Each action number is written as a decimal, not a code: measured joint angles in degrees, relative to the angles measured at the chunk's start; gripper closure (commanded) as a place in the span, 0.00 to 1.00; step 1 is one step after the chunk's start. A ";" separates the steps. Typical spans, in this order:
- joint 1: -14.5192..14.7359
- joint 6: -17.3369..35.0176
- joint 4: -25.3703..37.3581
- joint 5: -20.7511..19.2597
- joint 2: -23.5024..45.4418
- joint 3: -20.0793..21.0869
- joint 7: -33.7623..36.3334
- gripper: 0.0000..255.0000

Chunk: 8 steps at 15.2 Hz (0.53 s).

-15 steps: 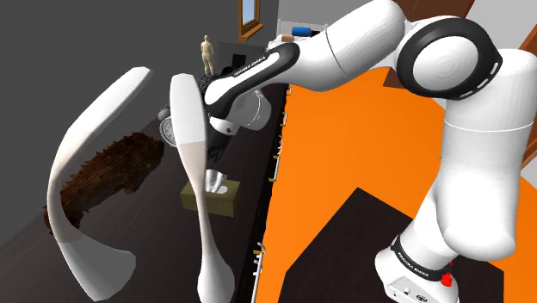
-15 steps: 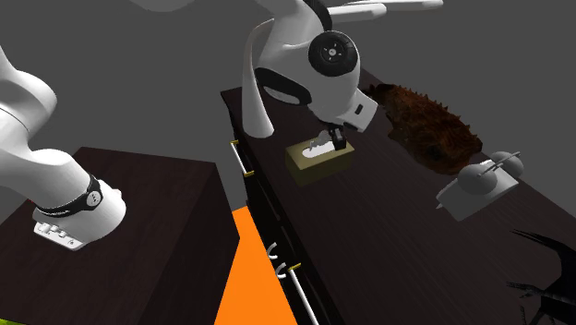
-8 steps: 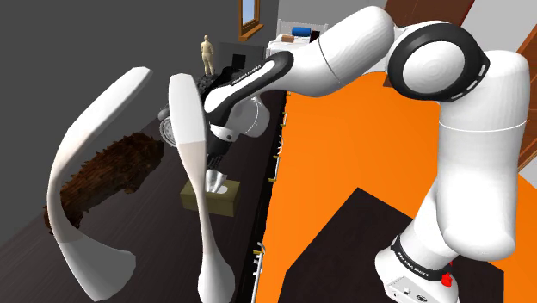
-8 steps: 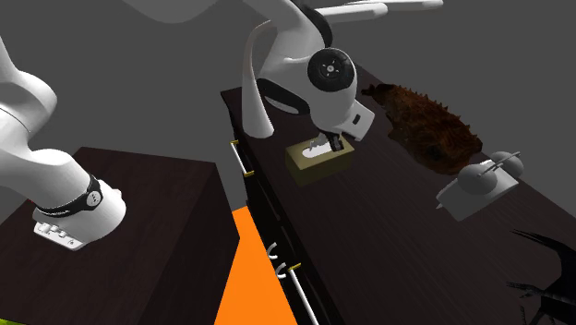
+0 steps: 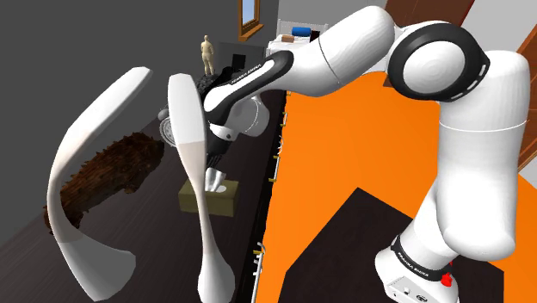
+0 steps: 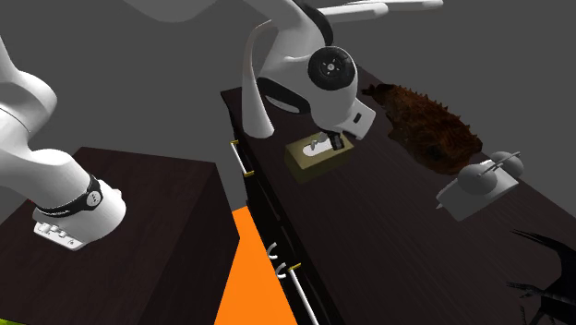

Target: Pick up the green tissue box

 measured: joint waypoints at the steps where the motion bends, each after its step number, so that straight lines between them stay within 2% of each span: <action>1: 0.03 -0.17 -0.18 -0.12 -0.28 -0.05 0.23 1.00; 8: 0.26 -3.23 0.03 -2.28 -3.38 -0.89 3.32 1.00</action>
